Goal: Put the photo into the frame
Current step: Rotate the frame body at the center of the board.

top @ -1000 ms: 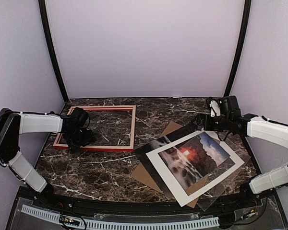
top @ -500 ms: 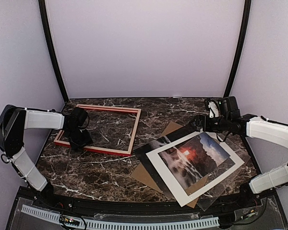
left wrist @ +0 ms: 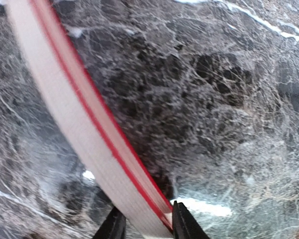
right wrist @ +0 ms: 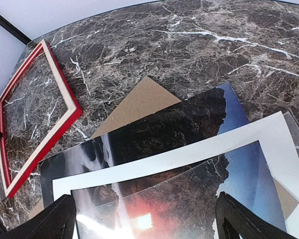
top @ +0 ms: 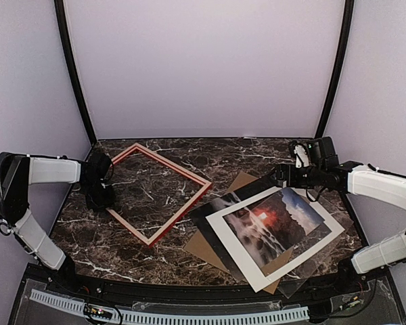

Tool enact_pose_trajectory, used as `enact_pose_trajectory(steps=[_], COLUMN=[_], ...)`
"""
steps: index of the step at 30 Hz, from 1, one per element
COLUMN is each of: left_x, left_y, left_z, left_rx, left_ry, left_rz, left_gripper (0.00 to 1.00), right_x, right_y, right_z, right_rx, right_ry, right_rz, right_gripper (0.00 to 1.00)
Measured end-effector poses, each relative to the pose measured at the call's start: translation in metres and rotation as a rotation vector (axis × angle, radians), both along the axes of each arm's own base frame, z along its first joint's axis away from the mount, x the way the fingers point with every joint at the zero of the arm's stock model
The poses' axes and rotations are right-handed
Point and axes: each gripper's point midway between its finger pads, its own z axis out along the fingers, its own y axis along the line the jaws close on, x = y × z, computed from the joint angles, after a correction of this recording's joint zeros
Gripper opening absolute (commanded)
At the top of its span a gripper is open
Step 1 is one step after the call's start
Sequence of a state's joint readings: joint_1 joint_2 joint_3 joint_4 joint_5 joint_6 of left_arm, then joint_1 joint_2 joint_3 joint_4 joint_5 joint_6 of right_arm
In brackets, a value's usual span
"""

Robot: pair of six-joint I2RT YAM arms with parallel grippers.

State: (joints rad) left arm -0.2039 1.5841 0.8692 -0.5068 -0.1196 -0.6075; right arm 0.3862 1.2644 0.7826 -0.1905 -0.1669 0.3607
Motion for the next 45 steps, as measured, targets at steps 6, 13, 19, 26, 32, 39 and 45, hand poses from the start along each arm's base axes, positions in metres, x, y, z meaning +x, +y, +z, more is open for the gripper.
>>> enact_pose_trajectory(steps=[6,13,19,26,32,39,45], left_x=[0.005,0.023,0.031,0.058,0.093,0.103,0.092], left_y=[0.023,0.066,0.092,0.101,0.092,0.06,0.017], left_z=[0.002,0.004,0.006,0.006,0.009,0.009,0.007], left_rx=[0.13,0.317,0.452,0.582,0.588,0.504,0.492], left_ry=[0.037,0.108,0.153,0.149,0.093,0.02,0.011], left_rz=[-0.091,-0.178,-0.303,-0.496,-0.61,-0.671,-0.734], left_gripper=[0.23,0.18,0.15,0.12,0.15,0.19,0.26], right_x=[-0.004,-0.007,-0.011,-0.015,-0.021,-0.017,-0.017], right_y=[-0.006,-0.008,-0.01,-0.016,-0.027,-0.027,-0.025], right_z=[-0.008,-0.009,0.0,-0.006,-0.031,-0.062,-0.085], right_rx=[-0.033,-0.042,-0.039,-0.065,-0.139,-0.181,-0.201], right_ry=[0.032,0.04,0.022,0.05,0.137,0.26,0.335], right_rz=[-0.016,-0.016,-0.019,-0.034,-0.066,-0.083,-0.083], right_gripper=[0.99,0.99,0.99,0.99,0.99,0.99,0.99])
